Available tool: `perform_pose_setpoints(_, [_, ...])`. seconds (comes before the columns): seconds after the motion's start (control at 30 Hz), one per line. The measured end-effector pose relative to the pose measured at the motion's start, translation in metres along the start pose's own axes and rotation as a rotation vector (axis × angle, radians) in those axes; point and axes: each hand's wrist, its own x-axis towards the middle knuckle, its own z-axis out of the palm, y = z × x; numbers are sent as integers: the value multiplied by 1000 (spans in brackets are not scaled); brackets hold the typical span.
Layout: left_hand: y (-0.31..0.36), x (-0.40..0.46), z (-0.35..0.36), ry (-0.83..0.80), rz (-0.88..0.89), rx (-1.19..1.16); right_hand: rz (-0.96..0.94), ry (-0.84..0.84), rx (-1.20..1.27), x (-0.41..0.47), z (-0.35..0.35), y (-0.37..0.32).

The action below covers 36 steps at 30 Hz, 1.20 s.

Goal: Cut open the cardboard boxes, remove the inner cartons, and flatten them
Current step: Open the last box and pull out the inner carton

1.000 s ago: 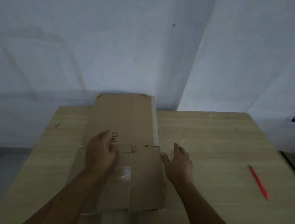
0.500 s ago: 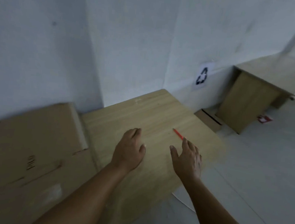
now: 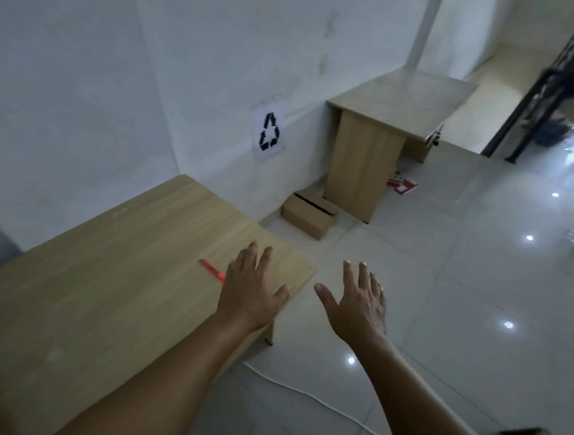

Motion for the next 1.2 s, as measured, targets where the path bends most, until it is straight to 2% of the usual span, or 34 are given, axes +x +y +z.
perform_pose_setpoints(0.37, [98,114,68,-55,-29,-77,73,-20,-21,108,-32,121])
perform_pose_setpoints(0.57, [132,194,98,-83,5,-66,91,-30,-14,188,-37,148])
perform_pose_setpoints(0.83, [166,326,113,-29,21,-180,68,-9,-63,310,-62,174])
perform_pose_setpoints(1.2, [212,481,162,-83,5,-124,45,-13,-55,475,-74,233])
